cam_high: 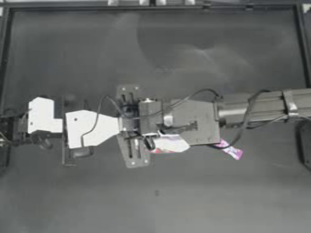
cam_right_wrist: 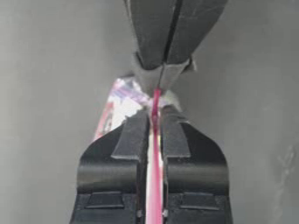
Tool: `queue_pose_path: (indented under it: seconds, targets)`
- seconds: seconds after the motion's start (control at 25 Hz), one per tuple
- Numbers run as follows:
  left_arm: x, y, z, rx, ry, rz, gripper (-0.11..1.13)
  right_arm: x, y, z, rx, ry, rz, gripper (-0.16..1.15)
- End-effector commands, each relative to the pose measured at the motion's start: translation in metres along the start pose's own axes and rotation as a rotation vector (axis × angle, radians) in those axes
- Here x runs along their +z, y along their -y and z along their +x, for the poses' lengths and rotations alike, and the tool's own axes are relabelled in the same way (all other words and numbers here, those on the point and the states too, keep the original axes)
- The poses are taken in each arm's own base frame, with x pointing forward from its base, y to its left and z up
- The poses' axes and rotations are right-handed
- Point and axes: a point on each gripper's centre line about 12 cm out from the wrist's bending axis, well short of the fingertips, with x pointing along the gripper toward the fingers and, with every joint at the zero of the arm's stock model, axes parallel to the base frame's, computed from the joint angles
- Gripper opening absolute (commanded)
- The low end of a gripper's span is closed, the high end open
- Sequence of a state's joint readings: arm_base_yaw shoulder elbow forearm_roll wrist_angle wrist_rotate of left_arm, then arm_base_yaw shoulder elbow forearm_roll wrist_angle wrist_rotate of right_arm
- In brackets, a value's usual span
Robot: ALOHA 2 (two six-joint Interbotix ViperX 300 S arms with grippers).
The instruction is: Put candy in bag
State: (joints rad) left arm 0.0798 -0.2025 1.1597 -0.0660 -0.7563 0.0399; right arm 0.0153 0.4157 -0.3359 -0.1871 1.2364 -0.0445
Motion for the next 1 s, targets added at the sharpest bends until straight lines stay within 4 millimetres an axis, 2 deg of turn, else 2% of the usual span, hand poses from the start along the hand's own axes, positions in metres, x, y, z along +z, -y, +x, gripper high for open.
queue_pose_path:
  seconds: [0.04,1.0]
  targets:
    - [0.009,-0.001,-0.001,0.003,0.035,-0.002,0.06,-0.002,0.005,-0.03,-0.003,0.046,0.016,0.31]
    - [0.008,-0.001,0.0,0.003,0.031,-0.003,0.06,-0.032,0.003,-0.039,0.001,0.032,0.07,0.31]
